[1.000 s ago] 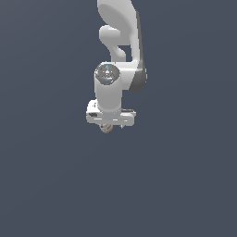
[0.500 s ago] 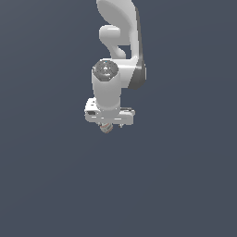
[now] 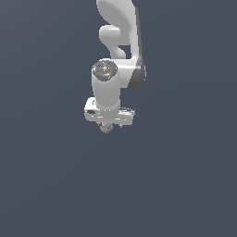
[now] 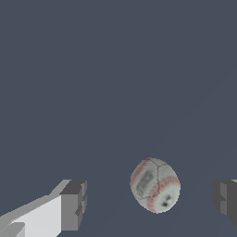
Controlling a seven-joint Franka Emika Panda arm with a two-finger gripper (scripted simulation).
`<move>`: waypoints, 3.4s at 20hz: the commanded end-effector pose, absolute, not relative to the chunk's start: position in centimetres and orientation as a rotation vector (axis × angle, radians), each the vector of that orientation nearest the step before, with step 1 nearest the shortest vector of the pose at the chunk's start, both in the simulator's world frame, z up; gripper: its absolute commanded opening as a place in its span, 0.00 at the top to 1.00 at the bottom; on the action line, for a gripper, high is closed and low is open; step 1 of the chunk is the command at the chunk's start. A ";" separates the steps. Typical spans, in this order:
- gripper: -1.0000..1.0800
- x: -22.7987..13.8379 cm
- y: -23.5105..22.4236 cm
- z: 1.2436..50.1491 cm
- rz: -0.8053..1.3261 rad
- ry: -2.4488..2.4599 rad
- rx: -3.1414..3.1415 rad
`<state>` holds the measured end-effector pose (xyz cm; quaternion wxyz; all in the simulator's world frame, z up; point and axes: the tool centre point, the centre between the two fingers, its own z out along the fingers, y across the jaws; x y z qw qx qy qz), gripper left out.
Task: Pick up the object and move it to a goal position.
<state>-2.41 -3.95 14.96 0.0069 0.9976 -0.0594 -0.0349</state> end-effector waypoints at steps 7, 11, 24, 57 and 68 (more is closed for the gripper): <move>0.04 -3.5 -4.4 13.9 -0.091 -0.418 3.101; 0.04 -4.3 -4.7 13.1 -0.077 -0.591 3.074; 0.04 -7.4 -6.2 10.7 -0.025 -1.194 2.902; 0.04 -9.1 -6.9 4.8 0.000 -1.465 2.779; 1.00 -9.1 -6.9 4.8 0.000 -1.465 2.779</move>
